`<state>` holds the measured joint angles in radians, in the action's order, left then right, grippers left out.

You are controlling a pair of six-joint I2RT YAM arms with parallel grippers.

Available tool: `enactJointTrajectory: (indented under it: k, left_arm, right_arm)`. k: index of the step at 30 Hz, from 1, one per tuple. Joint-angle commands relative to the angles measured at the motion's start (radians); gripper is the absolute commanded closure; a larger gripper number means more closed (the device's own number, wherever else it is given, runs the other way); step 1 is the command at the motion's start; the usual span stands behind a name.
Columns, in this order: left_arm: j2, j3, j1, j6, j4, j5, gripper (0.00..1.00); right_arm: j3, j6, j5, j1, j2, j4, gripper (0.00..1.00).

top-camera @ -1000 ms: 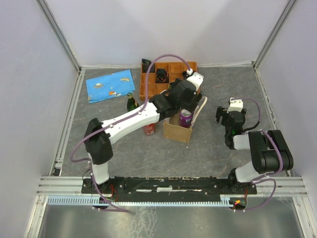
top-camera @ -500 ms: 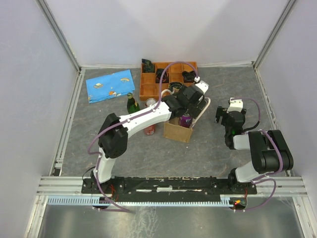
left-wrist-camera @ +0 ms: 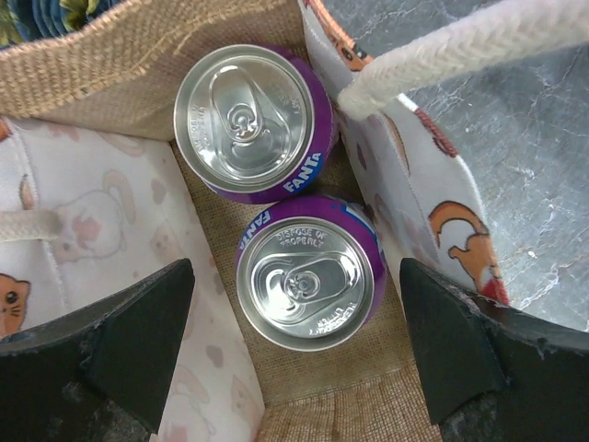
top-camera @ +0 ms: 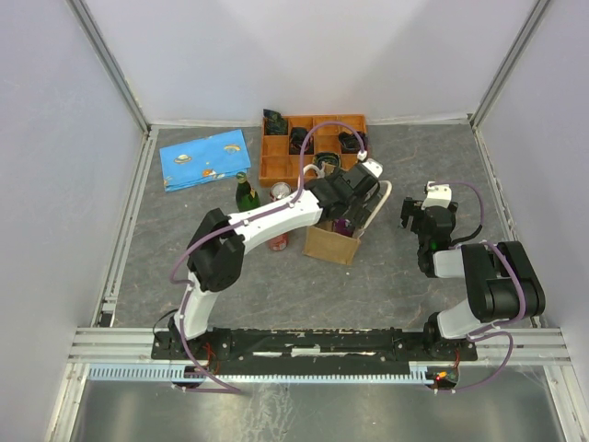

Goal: Take the beverage out of the canvas bag

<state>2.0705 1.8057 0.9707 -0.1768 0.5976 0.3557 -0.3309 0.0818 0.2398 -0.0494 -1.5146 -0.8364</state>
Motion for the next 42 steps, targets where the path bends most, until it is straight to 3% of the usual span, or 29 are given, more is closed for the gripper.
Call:
enactJointTrajectory:
  k: [1, 11, 17, 20, 21, 24, 25, 31, 42]
  left_arm:
    - [0.018, -0.006, -0.009, -0.062, -0.026, -0.016, 0.01]
    - [0.001, -0.098, -0.021, -0.066, -0.141, 0.008, 0.06]
    - [0.02, -0.1, -0.023, -0.069, -0.159, 0.004, 0.24]
    - [0.03, -0.099, -0.025, -0.064, -0.165, 0.002, 0.41]
    - [0.034, -0.098, -0.025, -0.063, -0.161, -0.001, 0.5]
    - [0.041, -0.095, -0.027, -0.056, -0.145, -0.012, 0.94]
    - [0.039, -0.095, -0.026, -0.051, -0.139, -0.02, 0.97]
    - [0.004, -0.035, -0.026, -0.002, -0.06, -0.073, 0.97]
    - [-0.221, 0.014, -0.024, 0.056, -0.092, -0.046, 0.97]
  right_arm:
    - [-0.028, 0.003, -0.007, 0.003, 0.012, -0.03, 0.01]
    - [-0.027, 0.003, -0.007, 0.003, 0.013, -0.029, 0.01]
    - [-0.028, 0.003, -0.007, 0.004, 0.012, -0.029, 0.01]
    - [-0.028, 0.003, -0.007, 0.003, 0.012, -0.029, 0.01]
    - [-0.028, 0.003, -0.007, 0.003, 0.011, -0.029, 0.01]
    - [-0.028, 0.003, -0.007, 0.003, 0.011, -0.029, 0.01]
    - [-0.027, 0.003, -0.007, 0.003, 0.012, -0.029, 0.01]
    - [-0.028, 0.002, -0.007, 0.003, 0.012, -0.029, 0.01]
    - [-0.028, 0.003, -0.007, 0.003, 0.011, -0.029, 0.01]
